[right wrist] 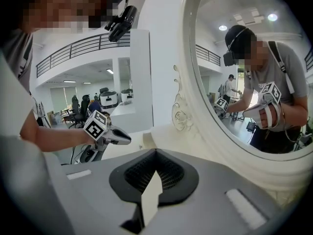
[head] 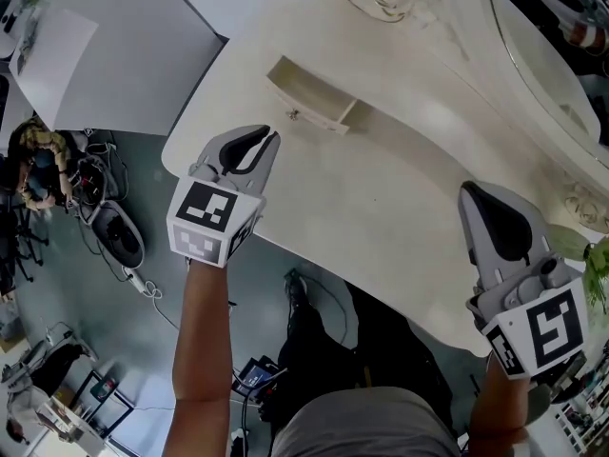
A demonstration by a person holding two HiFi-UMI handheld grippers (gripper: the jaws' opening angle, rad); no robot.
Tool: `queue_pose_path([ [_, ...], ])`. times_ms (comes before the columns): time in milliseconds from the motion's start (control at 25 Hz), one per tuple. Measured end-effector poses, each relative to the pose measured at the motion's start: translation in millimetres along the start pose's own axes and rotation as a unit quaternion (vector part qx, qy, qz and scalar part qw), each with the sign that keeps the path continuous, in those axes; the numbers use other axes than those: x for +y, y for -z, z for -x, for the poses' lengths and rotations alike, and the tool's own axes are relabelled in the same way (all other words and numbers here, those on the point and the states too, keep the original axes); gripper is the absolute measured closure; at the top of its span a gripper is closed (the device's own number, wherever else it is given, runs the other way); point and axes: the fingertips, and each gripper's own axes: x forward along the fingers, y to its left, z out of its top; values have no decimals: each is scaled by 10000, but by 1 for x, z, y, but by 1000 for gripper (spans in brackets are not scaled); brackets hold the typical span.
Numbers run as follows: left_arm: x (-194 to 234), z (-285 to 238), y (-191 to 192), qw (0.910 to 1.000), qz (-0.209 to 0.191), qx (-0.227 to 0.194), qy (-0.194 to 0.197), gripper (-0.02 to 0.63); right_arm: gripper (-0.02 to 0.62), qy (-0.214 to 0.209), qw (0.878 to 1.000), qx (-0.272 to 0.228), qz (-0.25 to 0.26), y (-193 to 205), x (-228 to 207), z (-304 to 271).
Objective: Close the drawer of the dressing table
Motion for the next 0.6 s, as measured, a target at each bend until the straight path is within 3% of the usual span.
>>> queue_pose_path([
  [600, 2, -64, 24, 9995, 44, 257, 204, 469, 595, -70, 9997, 192, -92, 22, -11, -26],
])
